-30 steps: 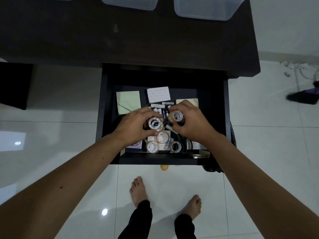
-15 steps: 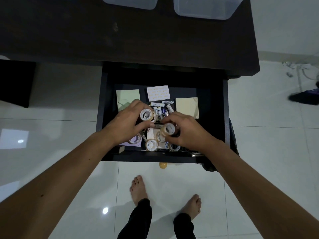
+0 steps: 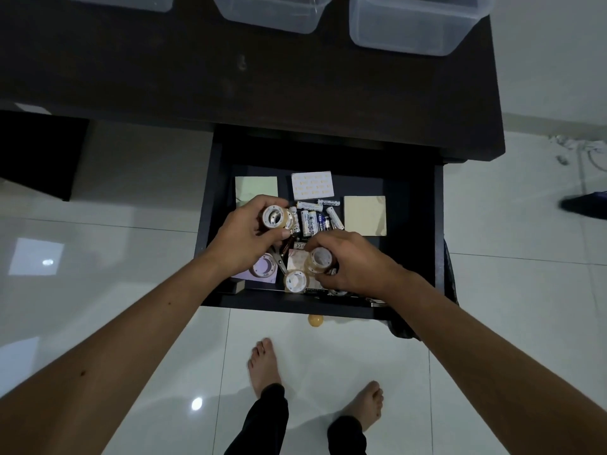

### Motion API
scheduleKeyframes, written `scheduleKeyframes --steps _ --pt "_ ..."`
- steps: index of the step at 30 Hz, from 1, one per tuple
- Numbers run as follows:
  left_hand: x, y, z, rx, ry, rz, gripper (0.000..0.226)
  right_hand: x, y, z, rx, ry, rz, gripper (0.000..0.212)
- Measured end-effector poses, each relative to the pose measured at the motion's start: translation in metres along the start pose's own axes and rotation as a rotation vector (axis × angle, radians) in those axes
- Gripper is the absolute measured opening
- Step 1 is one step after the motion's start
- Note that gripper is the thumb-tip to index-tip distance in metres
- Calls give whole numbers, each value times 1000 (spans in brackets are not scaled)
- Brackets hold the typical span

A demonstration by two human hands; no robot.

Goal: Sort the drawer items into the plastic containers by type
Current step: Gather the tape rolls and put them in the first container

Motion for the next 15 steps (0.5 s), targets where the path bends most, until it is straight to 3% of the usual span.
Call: scheduleKeyframes --steps 10,15 --pt "-6 -21 0 31 35 131 50 26 46 -4 -247 15 -313 46" --pt "-8 -33 -10 -15 16 193 47 22 57 2 -241 56 -360 50"
Point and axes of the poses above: each hand's wrist, its own x-axis away from the middle knuckle, its own y-axis out of the back of the hand, z = x × y, the point moved 8 cm from there along -x, towards the middle knuckle, and after that the axes turned 15 degrees about z, right-handed, at the moved point
